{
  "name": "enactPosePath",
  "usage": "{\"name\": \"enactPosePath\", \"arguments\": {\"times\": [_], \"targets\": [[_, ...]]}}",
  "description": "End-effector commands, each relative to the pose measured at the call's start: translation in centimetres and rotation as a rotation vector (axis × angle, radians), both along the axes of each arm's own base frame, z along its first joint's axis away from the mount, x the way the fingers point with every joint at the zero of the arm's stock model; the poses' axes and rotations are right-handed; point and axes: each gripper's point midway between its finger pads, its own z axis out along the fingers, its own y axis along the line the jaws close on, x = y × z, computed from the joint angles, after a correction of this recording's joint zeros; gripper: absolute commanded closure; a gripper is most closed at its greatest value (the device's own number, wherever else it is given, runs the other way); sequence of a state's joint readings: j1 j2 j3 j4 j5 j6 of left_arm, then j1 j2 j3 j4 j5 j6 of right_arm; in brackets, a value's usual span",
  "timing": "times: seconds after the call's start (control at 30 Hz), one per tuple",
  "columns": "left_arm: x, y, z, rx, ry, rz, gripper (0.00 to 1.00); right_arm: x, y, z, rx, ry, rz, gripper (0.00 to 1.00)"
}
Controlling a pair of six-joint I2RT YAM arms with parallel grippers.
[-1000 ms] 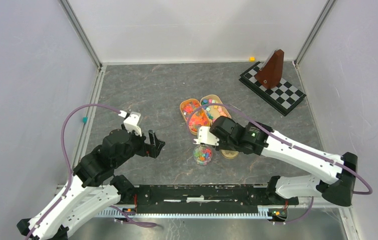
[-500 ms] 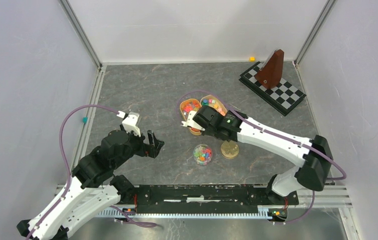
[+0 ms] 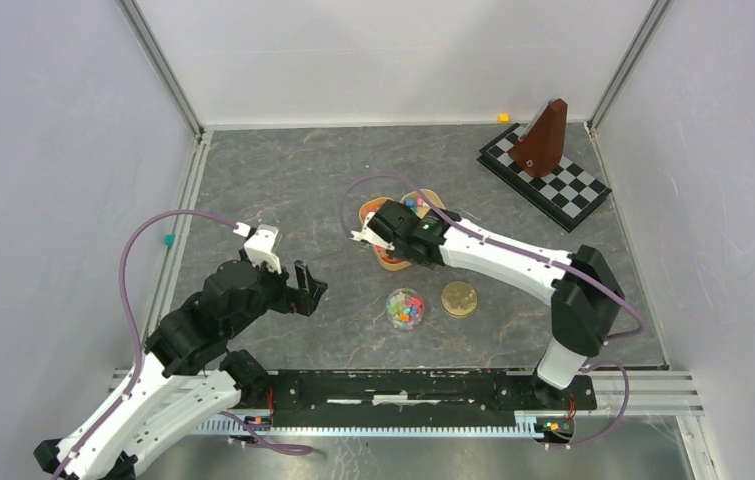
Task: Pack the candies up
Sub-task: Scoop the fake candies from the storage box.
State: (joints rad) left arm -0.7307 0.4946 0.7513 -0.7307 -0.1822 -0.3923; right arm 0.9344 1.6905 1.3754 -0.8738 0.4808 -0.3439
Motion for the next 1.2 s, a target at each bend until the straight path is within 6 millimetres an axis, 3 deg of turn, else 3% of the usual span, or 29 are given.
{"name": "enactPosePath", "arguments": {"times": [0.0, 0.47, 0.8, 1.17], "targets": [[0.4, 0.4, 0.5, 0.027, -0.047, -0.002, 0.0, 2.1, 2.0, 0.9, 0.07, -0.044, -0.036, 1.0], [0.5, 0.5, 0.4, 0.035, -0.05, 0.002, 0.0, 4.6, 3.9, -2.2, 0.001, -0.048, -0.096, 1.0], [0.5, 0.5, 0.3, 0.038, -0.05, 0.001, 0.0, 4.9, 5.7, -4.6, 0.153, -0.021, -0.115, 1.0], [0.6, 0.5, 0.3, 0.039, -0.05, 0.004, 0.0, 5.0, 5.8, -6.2, 0.315, -0.017, -0.172, 1.0]]}}
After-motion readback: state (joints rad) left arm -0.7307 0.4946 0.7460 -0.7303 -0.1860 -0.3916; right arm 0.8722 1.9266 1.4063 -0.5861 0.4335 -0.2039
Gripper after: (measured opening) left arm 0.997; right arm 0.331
